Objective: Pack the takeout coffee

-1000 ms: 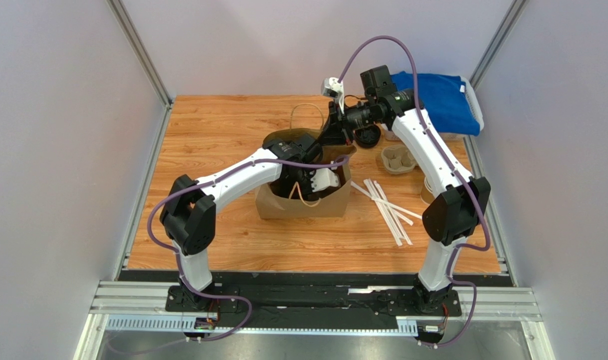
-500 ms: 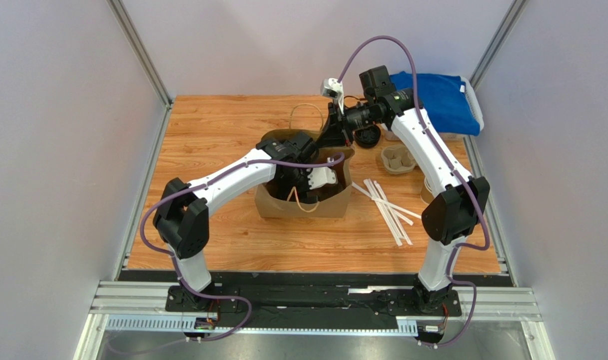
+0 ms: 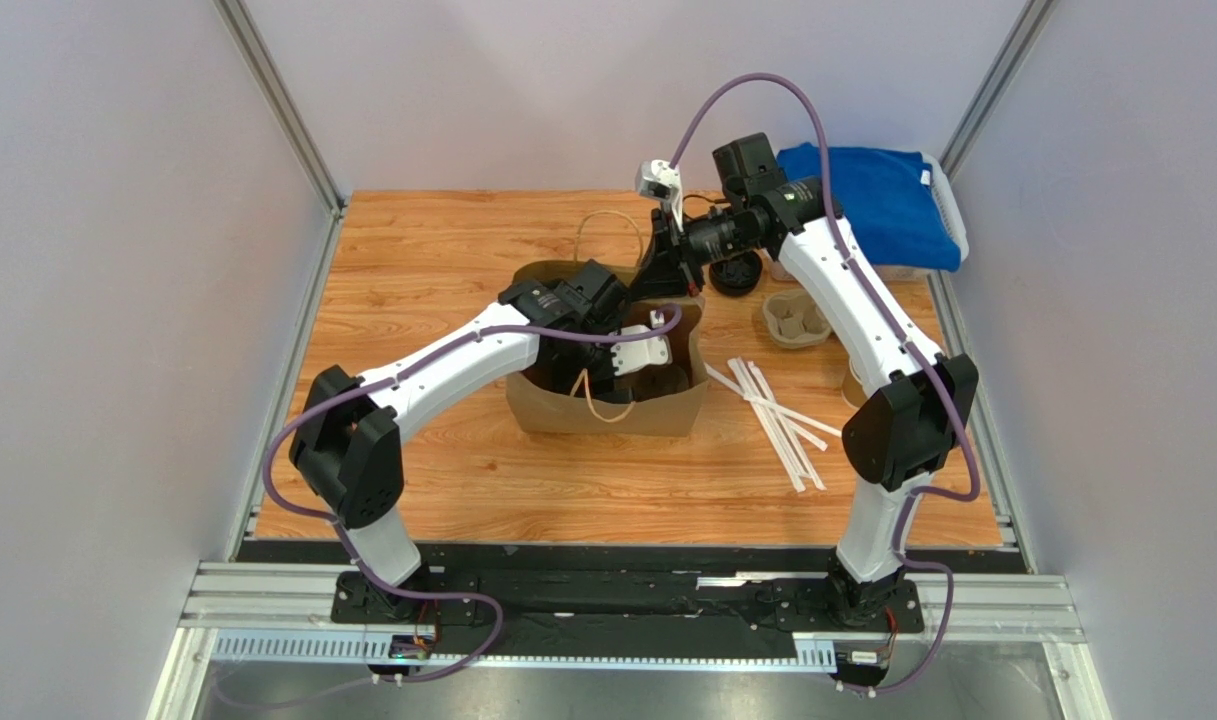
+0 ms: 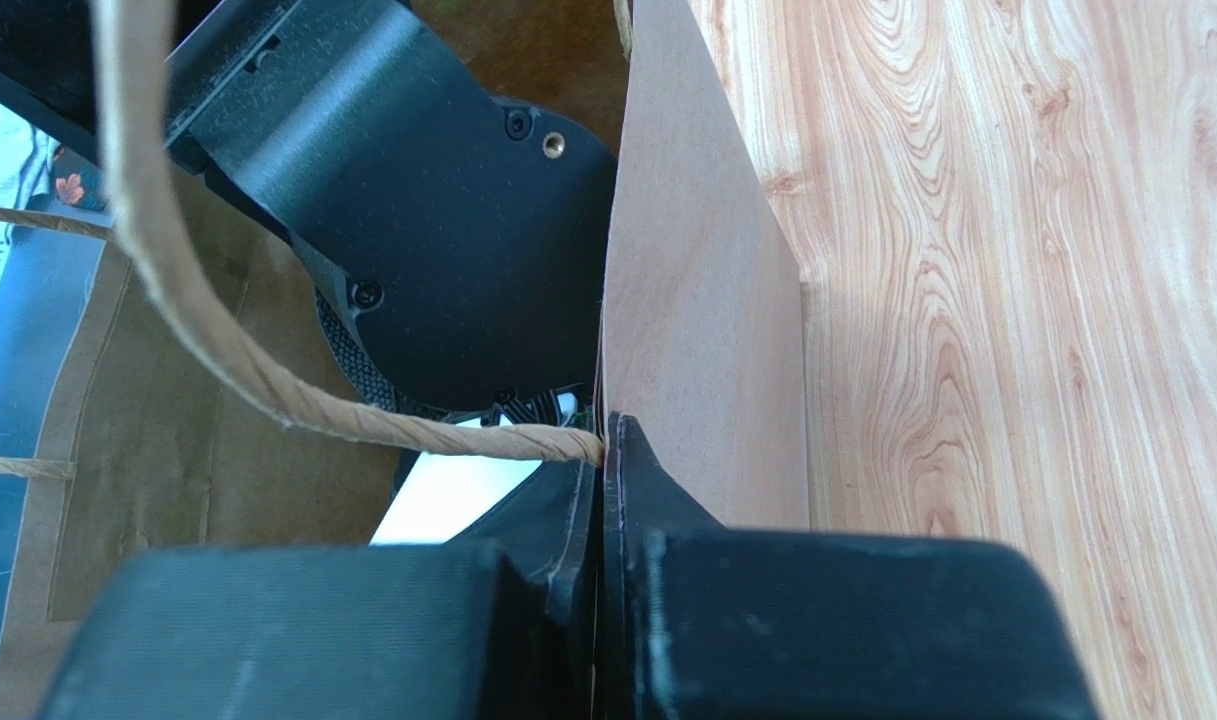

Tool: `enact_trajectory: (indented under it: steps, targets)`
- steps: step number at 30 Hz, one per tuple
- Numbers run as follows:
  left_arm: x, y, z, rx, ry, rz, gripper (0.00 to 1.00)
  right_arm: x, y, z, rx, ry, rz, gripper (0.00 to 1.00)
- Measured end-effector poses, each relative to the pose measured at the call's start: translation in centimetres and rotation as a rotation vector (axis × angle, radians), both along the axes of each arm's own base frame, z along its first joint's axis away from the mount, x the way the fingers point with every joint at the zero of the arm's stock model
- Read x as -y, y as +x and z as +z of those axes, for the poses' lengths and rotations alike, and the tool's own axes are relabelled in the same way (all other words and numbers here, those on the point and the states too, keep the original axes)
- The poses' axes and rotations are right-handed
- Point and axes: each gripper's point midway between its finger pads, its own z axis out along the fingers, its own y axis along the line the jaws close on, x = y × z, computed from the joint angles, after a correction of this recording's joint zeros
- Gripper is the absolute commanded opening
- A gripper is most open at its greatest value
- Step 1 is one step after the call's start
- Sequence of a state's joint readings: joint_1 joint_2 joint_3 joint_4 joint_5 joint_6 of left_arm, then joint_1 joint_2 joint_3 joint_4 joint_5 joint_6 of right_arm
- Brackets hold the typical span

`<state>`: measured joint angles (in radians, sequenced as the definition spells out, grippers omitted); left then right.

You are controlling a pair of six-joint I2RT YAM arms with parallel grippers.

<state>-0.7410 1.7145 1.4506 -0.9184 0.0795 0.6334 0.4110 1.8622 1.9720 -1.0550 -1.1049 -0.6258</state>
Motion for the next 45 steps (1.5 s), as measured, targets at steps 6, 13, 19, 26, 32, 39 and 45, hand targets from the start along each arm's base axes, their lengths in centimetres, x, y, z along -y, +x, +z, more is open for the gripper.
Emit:
enact_trajectory:
  steps: [6,13,19,26,32,39,45]
  targets:
    - [-0.3,-0.1,0.5,0.036,-0.017,-0.004,0.98,-0.2,-0.2,0.2,0.000,0.001,0.006,0.00]
    - [-0.2,-0.4,2.4,0.116,-0.078,-0.024,0.99,-0.3,-0.2,0.2,-0.012,-0.003,-0.003,0.00]
    - [0.0,-0.5,4.2,0.163,-0.130,-0.032,0.99,-0.4,0.0,-0.1,-0.014,-0.014,-0.016,0.00]
    - [0.4,-0.8,5.4,0.178,-0.175,-0.040,0.99,-0.4,0.0,-0.9,-0.024,-0.032,-0.027,0.00]
    - [0.6,-1.7,5.6,0.136,-0.213,-0.040,0.99,-0.3,0.0,-0.9,-0.015,-0.034,-0.033,0.00]
    - [0.2,-2.5,6.6,0.081,-0.282,0.000,0.99,-0.3,-0.2,-0.8,-0.003,-0.034,-0.036,0.00]
    - [0.2,-2.2,8.9,0.093,-0.376,0.072,0.99,-0.1,-0.3,-0.7,0.009,-0.035,-0.040,0.00]
